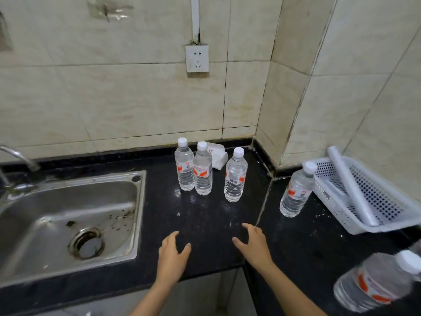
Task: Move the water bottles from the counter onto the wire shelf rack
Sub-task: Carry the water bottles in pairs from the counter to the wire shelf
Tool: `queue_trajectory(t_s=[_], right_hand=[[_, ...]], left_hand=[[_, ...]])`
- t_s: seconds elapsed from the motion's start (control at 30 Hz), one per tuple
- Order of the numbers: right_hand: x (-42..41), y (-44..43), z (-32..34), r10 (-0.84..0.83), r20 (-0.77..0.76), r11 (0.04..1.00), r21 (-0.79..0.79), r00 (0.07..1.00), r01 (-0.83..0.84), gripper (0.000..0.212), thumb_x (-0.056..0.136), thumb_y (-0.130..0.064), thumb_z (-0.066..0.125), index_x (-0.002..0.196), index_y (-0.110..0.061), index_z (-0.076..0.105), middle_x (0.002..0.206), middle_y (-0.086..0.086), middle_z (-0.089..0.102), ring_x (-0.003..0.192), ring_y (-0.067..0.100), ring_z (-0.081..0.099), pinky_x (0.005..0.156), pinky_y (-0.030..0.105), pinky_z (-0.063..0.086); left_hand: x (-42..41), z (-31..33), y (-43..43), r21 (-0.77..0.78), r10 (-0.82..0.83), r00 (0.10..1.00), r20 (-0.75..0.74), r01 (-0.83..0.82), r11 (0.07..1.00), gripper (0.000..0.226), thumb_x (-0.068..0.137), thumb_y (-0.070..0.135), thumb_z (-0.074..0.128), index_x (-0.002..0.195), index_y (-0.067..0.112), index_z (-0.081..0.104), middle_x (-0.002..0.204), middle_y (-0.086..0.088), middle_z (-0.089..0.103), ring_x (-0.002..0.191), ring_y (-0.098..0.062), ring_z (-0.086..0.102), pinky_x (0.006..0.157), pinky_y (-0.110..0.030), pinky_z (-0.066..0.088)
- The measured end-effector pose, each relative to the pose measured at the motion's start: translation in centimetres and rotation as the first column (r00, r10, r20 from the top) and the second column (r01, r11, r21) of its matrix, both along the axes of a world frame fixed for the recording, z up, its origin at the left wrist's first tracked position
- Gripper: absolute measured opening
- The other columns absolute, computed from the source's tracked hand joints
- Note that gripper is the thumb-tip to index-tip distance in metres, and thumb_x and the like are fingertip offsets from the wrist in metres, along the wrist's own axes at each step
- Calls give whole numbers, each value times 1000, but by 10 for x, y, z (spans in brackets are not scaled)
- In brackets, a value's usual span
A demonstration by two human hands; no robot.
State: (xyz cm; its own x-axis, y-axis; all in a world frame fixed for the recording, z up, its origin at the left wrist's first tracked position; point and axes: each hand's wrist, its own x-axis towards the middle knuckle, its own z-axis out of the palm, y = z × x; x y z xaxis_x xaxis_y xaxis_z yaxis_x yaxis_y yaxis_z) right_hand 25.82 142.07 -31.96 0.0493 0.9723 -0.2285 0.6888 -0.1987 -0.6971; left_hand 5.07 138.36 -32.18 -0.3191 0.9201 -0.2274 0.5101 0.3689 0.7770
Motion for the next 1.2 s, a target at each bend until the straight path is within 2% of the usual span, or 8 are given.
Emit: queue_trajectory(t_s=[0.13,0.27,0.43,0.57,0.7,0.93,1.1,1.2], right_hand=[[-6,22,-11,-10,17,999,-46,1000,10,60,84,-35,59,136,-16,34,141,12,34,130,27,32,105,35,33],[-17,43,-10,-53,39,997,-47,998,55,61,84,-35,59,136,-16,33,141,11,34,131,27,32,104,34,31],[-18,98,27,-171,39,982,92,984,167,76,78,-32,68,139,-12,27,142,17,34,132,31,31,106,36,28],[-19,153,61,-296,-97,937,162,950,309,82,73,-26,74,138,-9,27,140,19,37,130,30,36,107,41,32],[-32,187,70,-351,-170,910,171,921,378,87,64,-20,80,136,-8,32,135,17,44,124,31,43,104,49,37],[-44,198,48,-400,-245,880,165,883,445,67,63,-16,80,118,-12,42,115,9,51,106,24,52,88,32,42],[-45,189,33,-435,-313,841,195,844,505,63,60,-17,81,108,-24,40,105,2,57,97,21,57,84,32,45],[-45,187,33,-427,-271,857,185,863,482,63,59,-26,80,105,-31,38,102,-2,59,93,17,58,80,30,44]], left_hand=[[-14,-13,27,-37,65,996,55,-63,997,50,86,18,59,132,5,42,135,-20,44,124,-33,42,104,-39,34],[-18,-10,71,8,13,994,106,-14,1000,50,86,17,59,131,5,42,135,-19,45,123,-33,44,105,-42,36],[-14,19,141,235,-92,982,166,52,971,52,82,17,63,130,11,43,132,-11,48,119,-24,46,99,-35,39],[-7,45,195,430,-187,973,132,114,895,54,78,18,67,127,14,45,124,-6,54,115,-20,50,99,-38,43],[6,47,228,442,-259,964,55,209,872,56,75,17,67,126,8,44,121,-14,55,114,-29,50,97,-47,43],[17,35,249,452,-228,972,-58,229,862,79,70,18,75,136,5,35,134,-15,49,125,-30,45,105,-43,37],[17,23,242,456,-276,935,-221,349,819,71,52,18,86,113,1,56,109,-21,54,100,-36,56,82,-43,51],[26,26,239,440,-321,941,-104,333,834,59,57,16,81,108,4,55,114,-16,47,103,-31,55,80,-38,49]])
